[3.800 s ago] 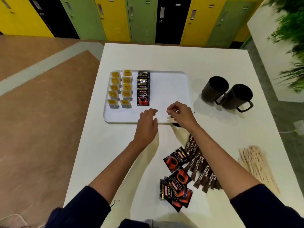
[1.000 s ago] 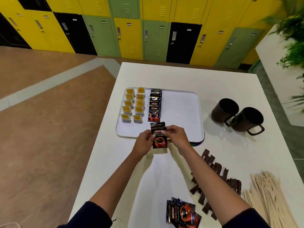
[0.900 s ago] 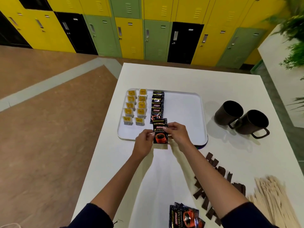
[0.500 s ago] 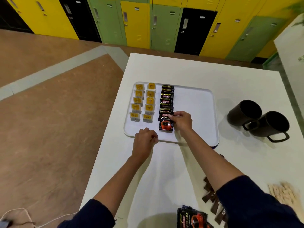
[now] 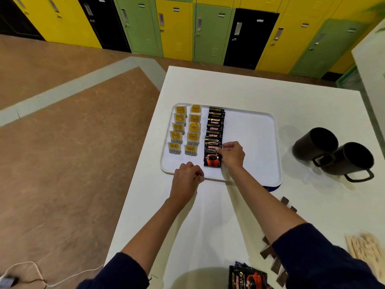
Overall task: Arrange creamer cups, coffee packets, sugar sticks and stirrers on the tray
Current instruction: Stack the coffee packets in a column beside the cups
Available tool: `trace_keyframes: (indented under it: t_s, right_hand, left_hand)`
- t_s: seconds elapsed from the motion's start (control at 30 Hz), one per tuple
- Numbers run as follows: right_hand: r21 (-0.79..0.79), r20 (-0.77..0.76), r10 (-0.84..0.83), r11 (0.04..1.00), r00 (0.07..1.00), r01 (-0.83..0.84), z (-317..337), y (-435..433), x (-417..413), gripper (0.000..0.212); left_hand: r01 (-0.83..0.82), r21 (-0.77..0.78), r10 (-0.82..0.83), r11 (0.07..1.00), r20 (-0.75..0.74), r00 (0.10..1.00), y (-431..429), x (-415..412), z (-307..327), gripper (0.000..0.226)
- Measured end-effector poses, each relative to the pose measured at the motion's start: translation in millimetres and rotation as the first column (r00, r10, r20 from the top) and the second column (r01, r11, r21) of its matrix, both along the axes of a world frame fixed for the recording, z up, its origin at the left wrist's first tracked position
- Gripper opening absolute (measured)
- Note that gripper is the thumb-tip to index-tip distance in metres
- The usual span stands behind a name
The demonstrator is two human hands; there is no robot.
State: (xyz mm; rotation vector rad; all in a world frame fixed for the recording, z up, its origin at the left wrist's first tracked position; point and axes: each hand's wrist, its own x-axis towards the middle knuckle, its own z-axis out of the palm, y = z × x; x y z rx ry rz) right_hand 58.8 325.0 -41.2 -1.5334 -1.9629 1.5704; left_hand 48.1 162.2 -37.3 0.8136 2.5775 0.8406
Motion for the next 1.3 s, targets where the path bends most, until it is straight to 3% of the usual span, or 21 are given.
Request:
trace_keyframes:
  t_s: [0.33, 0.47, 0.57, 0.7, 0.9, 1.03, 1.3]
  right_hand:
    - [0.043, -0.090, 0.048, 0.998, 0.995, -0.045, 23.1, 5.7, 33.2, 0.034]
    - [0.058, -0.111, 0.202, 0.979, 0.973, -0.197, 34.5, 7.4, 75.7, 0.025]
    - [0.041, -0.081, 0.337, 0.941, 0.938, -0.335, 40.7, 6.0, 111.2, 0.019]
    - [-0.025, 0.006, 0.525, 0.851, 0.851, -0.524, 41.4, 0.5, 161.7, 0.016]
    - [-0.154, 0.150, 0.760, 0.650, 0.632, -0.744, 39.6, -17.4, 229.5, 0.028]
    - [-0.188, 0.176, 0.821, 0.570, 0.543, -0.800, 37.3, -27.5, 252.7, 0.038]
    - [-0.060, 0.331, 0.845, 0.463, 0.420, -0.884, 25.7, -55.5, 276.9, 0.065]
  left_hand:
    - [0.010, 0.055, -0.005, 0.998, -0.088, 0.996, -5.1, 21.9, 4.0, 0.018]
    - [0.047, 0.108, -0.040, 0.993, -0.063, 0.997, -6.2, 47.1, 9.3, 0.015]
    - [0.110, 0.150, -0.121, 0.983, 0.065, 0.991, -10.3, 68.5, 11.1, 0.011]
    - [0.272, 0.000, -0.263, 0.962, 0.246, 0.933, -14.4, 96.6, 10.6, 0.013]
    - [0.333, -0.294, -0.202, 0.896, 0.399, 0.895, -27.6, 135.9, 7.2, 0.029]
    - [0.326, -0.273, -0.166, 0.905, 0.479, 0.862, -32.3, 153.0, 12.2, 0.035]
    - [0.316, -0.205, -0.121, 0.926, 0.633, 0.765, -43.1, 173.3, 20.7, 0.030]
